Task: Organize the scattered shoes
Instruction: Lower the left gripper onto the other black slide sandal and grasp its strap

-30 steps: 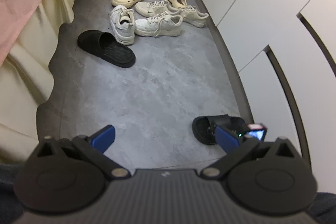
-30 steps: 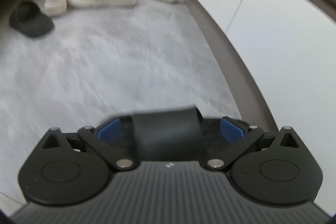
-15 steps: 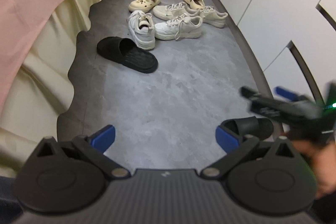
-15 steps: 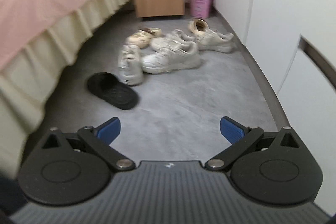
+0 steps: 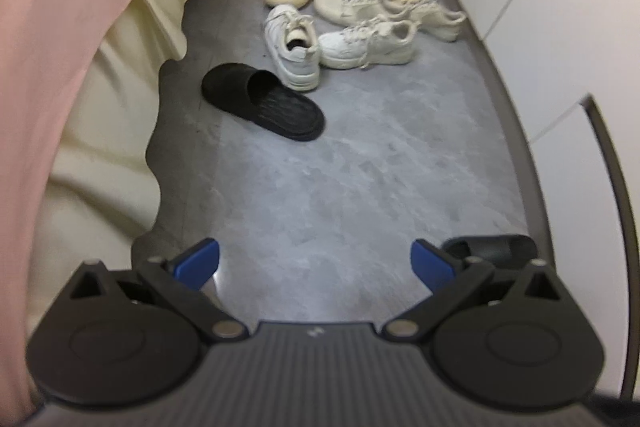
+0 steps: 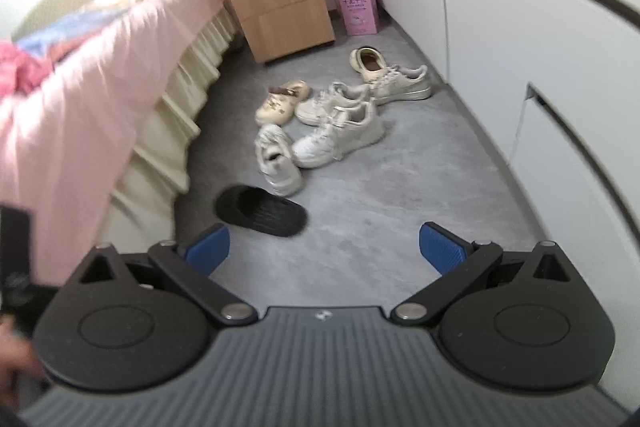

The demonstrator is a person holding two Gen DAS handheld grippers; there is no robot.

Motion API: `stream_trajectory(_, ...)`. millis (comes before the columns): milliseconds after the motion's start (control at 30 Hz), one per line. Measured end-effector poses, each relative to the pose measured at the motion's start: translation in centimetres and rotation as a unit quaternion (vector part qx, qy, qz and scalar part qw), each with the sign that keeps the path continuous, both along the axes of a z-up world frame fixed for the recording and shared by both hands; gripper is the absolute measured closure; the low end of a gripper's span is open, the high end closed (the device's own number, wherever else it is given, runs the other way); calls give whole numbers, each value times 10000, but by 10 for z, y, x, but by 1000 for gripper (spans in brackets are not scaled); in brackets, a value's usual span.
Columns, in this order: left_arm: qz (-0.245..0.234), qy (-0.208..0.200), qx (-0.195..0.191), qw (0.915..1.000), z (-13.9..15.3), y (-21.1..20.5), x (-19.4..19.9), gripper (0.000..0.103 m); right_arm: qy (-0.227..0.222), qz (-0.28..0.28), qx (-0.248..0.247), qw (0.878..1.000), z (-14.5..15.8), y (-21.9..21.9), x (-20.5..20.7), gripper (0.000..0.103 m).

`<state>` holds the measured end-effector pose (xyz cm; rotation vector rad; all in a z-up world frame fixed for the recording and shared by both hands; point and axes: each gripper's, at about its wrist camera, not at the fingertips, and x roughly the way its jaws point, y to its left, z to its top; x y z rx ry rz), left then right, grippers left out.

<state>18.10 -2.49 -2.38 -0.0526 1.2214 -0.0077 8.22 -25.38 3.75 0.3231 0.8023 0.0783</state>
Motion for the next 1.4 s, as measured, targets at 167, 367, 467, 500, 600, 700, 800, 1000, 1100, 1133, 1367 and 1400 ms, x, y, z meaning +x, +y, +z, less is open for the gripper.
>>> stream_trajectory(167, -599, -556, 964, 9920, -28, -23, 94, 0, 301, -47, 442, 9986, -12, -8, 3, 0)
stream_trajectory(367, -648, -633, 1453, 9852, -131, 0, 200, 0, 1180, -165, 1022, 9876, -46, -9, 14, 0)
stream_trajectory(467, -488, -249, 1553, 9864, -189, 21, 249, 3, 1575, -315, 1257, 9790, -62, -9, 27, 0)
stream_trajectory(500, -402, -95, 1500, 9878, -206, 29, 263, 9, 1640, -333, 1242, 9780, -66, -9, 34, 0)
stream_trajectory(600, -158, 322, 1362, 9900, -256, 52, 304, 13, 1727, -512, 1148, 9769, -74, -14, 54, 0)
stream_trajectory(700, -105, 637, 1498, 9866, -291, 63, 325, 18, 1844, -743, 1186, 9728, -83, -23, 66, 0)
stream_trajectory(800, -150, 951, 1510, 9838, -317, 74, 335, 24, 2030, -981, 1433, 9636, -94, -37, 75, 0)
stream_trajectory(1000, -27, 1418, 1467, 9790, -342, 74, 345, 60, 2141, -1312, 1769, 9517, -102, -54, 75, 0)
stream_trajectory(1100, 131, 1434, 1500, 9782, -342, 77, 343, 74, 2163, -1267, 2017, 9468, -103, -54, 73, 0)
stream_trajectory(1133, 152, 1488, 1427, 9784, -342, 78, 342, 75, 2152, -1234, 2074, 9463, -103, -53, 72, 0)
stream_trajectory(1367, 641, 2017, 420, 9764, -345, 79, 301, 87, 1882, -1037, 2510, 9438, -85, -56, 62, 0)
stream_trajectory(1400, 723, 2084, 320, 9748, -345, 77, 293, 87, 1810, -1026, 2552, 9442, -82, -57, 60, 0)
